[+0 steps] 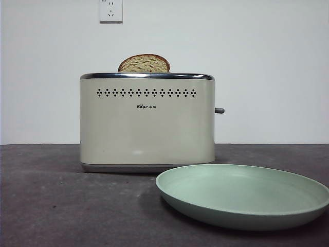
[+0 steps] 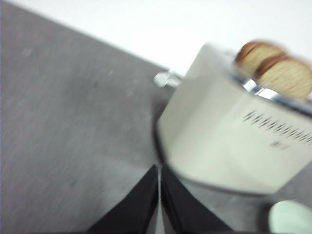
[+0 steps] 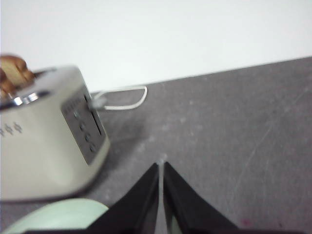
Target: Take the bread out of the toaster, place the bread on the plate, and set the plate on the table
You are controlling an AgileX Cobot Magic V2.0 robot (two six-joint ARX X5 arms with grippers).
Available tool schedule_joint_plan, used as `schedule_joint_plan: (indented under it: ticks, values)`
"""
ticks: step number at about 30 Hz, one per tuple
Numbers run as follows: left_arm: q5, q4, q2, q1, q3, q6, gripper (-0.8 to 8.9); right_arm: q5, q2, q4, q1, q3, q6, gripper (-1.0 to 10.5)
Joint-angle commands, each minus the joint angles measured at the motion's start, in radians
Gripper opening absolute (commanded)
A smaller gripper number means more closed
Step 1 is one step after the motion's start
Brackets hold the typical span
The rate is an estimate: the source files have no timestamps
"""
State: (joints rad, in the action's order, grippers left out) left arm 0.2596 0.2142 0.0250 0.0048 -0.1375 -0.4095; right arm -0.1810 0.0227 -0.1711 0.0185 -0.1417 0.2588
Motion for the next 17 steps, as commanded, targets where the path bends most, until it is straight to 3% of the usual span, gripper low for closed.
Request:
schedule_joint_plan:
  ticks: [1,5,17]
  values:
    - [0.023,0.019,0.035,0.002,-0.067,0.000,0.07,-0.001,0.039,-0.024,-0.001,-0.068,0.015,0.0]
    - [0.084,0.073,0.111,0.002,-0.160,0.027,0.07,-0.023,0.120,-0.099,0.000,-0.184,-0.004,0.0]
    - [0.346,0.326,0.408,0.000,-0.487,0.247,0.07,-0.220,0.467,-0.517,0.054,-0.565,-0.242,0.0]
